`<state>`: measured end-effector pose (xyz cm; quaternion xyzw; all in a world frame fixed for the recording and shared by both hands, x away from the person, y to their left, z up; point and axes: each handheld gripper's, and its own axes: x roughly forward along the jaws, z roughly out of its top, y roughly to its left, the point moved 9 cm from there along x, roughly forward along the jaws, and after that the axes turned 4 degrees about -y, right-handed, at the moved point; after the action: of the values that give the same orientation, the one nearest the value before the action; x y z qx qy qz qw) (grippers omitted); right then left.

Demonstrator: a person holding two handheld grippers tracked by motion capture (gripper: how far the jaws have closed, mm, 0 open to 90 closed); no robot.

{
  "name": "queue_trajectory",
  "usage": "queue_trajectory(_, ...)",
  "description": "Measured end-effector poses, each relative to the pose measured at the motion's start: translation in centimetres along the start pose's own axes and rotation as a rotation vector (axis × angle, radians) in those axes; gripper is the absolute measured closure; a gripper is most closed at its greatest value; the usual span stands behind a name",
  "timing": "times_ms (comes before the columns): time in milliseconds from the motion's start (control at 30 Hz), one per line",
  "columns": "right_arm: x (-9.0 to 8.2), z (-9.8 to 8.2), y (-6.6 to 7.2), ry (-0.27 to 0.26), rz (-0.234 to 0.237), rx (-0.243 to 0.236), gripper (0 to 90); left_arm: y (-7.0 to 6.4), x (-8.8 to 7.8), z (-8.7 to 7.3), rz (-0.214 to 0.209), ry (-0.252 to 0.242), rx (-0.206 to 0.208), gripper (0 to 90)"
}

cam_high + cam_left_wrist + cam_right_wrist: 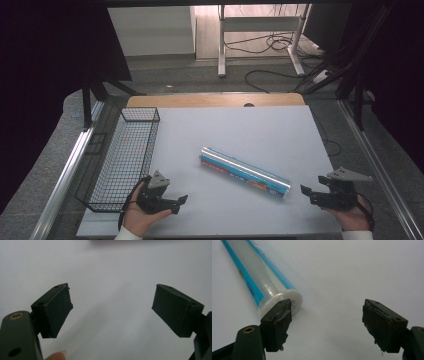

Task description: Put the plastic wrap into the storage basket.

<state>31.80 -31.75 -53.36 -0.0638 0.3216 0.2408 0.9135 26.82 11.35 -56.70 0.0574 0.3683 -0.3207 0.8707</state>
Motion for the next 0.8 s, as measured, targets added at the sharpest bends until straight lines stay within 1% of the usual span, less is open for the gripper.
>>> queue_trajectory(100, 0.0, 0.7, 0.5, -0.001, -0.005, -0.007, 24.1, -0.1, 0.0, 0.0, -0.005, -0.004, -0.002, 15.5)
queue_trajectory(200, 0.0, 1.8, 1.4, -0.001, 0.001, -0.017, 23.8, -0.1, 0.0, 0.0, -0.003, -0.002, -0.002, 15.4)
queue_trajectory(233, 0.0, 2.0, 1.6, 0.003, 0.008, -0.023, 23.8, -0.1, 0.0, 0.0, -0.002, -0.002, -0.002, 15.4)
queue_trajectory(433, 0.2, 4.4, 3.5, 0.023, 0.047, -0.099, 23.2, -0.1, 0.2, -0.1, 0.003, 0.012, 0.001, 15.4)
queue_trajectory(533, 0.8, 5.4, 4.7, 0.039, 0.071, -0.130, 22.2, -0.3, 0.3, -0.2, 0.002, 0.019, 0.004, 15.4)
queue_trajectory(633, 1.3, 6.0, 5.6, 0.053, 0.092, -0.143, 21.6, -0.5, 0.3, -0.3, -0.003, 0.019, 0.005, 15.3)
queue_trajectory(667, 1.6, 6.2, 6.0, 0.060, 0.102, -0.153, 21.6, -0.5, 0.3, -0.3, -0.002, 0.019, 0.006, 15.3)
queue_trajectory(700, 1.6, 6.2, 6.0, 0.060, 0.102, -0.153, 21.6, -0.5, 0.3, -0.3, -0.002, 0.019, 0.006, 15.3)
queue_trajectory(733, 2.0, 6.6, 6.7, 0.076, 0.120, -0.172, 21.6, -0.5, 0.3, -0.3, -0.001, 0.021, 0.008, 15.3)
queue_trajectory(800, 2.4, 6.8, 7.1, 0.086, 0.133, -0.185, 21.6, -0.5, 0.2, -0.3, -0.001, 0.019, 0.007, 15.4)
